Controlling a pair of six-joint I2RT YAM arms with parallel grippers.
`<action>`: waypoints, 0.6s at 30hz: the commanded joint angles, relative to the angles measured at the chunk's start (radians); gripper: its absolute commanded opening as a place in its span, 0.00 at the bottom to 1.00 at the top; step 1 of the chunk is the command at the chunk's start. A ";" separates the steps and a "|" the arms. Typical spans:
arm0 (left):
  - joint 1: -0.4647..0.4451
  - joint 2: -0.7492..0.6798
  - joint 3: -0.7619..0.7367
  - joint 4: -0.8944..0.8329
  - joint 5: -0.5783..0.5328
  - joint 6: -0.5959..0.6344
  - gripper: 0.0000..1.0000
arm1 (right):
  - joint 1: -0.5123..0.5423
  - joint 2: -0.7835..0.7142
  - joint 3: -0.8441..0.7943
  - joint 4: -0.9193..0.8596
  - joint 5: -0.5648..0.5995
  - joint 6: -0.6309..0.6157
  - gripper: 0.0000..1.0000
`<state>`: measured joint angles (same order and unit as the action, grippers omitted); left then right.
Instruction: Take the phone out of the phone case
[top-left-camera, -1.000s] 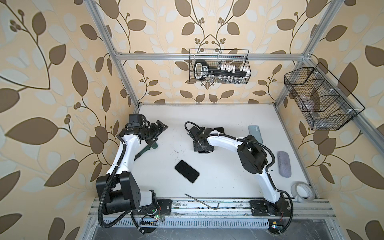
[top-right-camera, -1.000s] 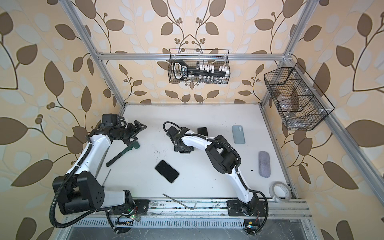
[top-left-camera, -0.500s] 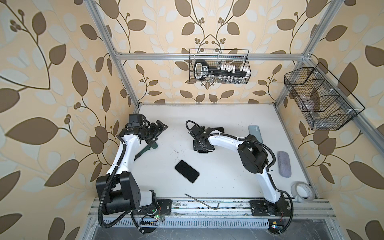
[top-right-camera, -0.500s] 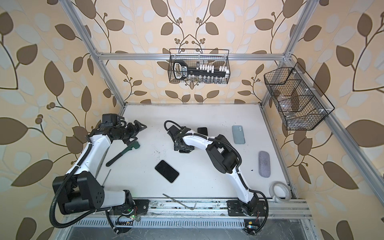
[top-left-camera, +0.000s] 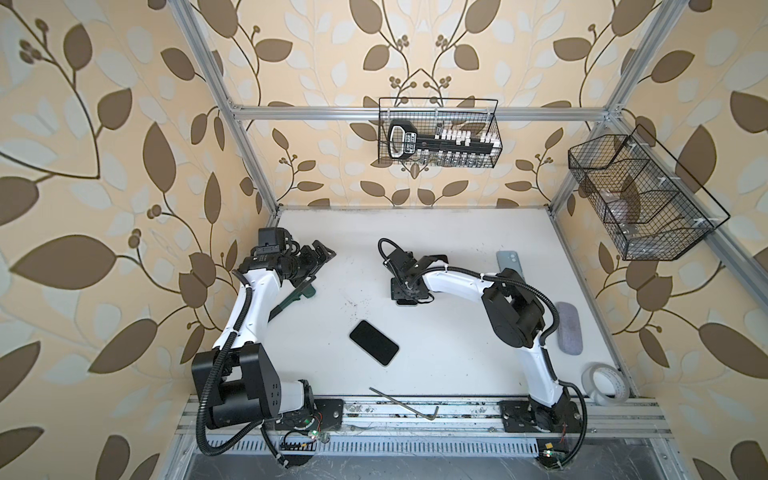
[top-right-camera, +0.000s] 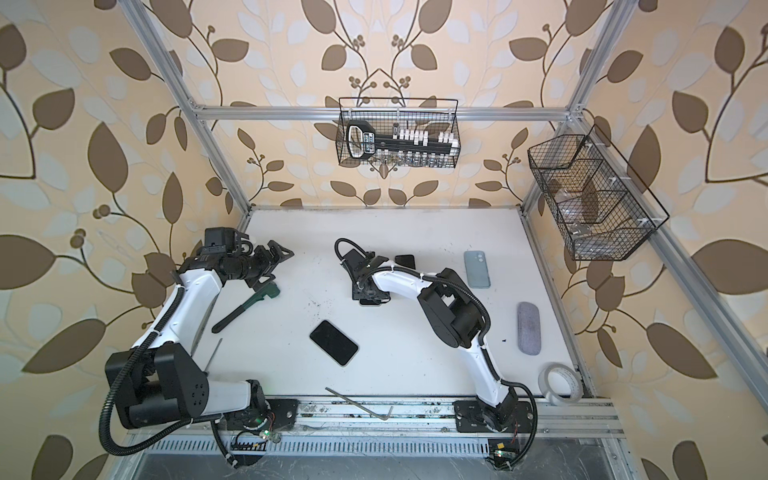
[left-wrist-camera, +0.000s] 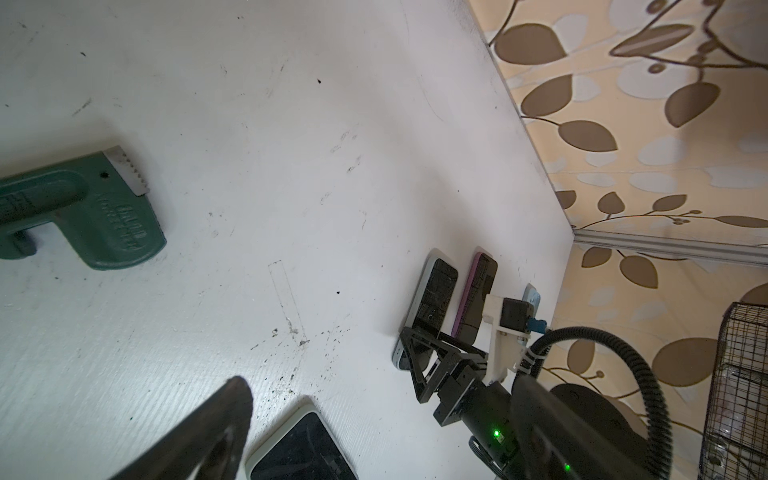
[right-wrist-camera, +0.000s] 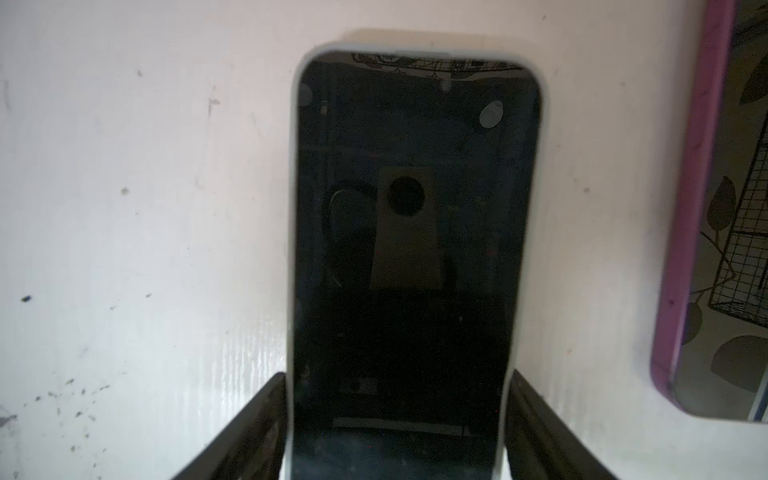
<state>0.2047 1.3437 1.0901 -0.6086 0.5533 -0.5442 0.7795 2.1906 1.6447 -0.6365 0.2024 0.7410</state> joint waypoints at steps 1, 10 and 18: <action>0.008 0.027 -0.015 0.017 0.091 -0.006 0.99 | -0.026 -0.025 -0.024 0.009 -0.041 -0.057 0.65; -0.151 0.059 -0.132 0.287 0.267 -0.165 0.99 | -0.066 -0.147 -0.065 0.054 -0.117 -0.128 0.64; -0.347 0.163 -0.112 0.494 0.220 -0.294 0.97 | -0.075 -0.259 -0.101 0.074 -0.198 -0.163 0.63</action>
<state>-0.1135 1.4673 0.9524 -0.2352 0.7601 -0.7727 0.7048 1.9987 1.5620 -0.5980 0.0551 0.6083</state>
